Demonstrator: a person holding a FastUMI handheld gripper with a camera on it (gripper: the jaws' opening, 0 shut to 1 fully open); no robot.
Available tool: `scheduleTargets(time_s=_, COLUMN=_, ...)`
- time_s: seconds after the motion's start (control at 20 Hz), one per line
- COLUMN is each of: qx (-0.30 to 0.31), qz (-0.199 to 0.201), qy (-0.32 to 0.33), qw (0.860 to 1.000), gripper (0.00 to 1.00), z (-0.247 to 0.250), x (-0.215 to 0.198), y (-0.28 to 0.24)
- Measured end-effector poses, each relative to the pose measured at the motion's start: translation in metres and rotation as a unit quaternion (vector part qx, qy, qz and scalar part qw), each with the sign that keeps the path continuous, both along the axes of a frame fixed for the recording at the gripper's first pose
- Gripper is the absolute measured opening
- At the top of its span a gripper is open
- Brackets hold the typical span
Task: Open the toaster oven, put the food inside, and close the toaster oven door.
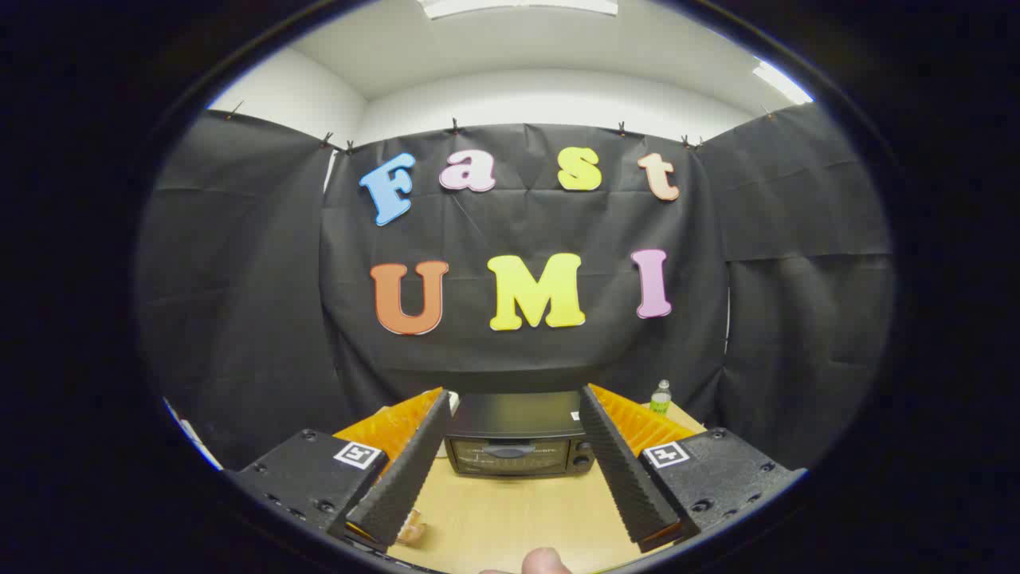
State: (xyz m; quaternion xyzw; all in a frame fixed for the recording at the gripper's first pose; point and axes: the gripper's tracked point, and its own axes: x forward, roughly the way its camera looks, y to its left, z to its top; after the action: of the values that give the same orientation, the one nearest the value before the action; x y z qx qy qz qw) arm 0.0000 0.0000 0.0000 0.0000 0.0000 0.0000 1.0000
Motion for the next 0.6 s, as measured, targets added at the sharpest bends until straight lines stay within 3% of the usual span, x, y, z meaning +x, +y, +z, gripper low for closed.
scheduleTargets(time_s=0.6, qx=0.007, qz=-0.002, qy=0.003, qw=1.0, gripper=1.0, z=0.0, x=0.012, y=-0.013)
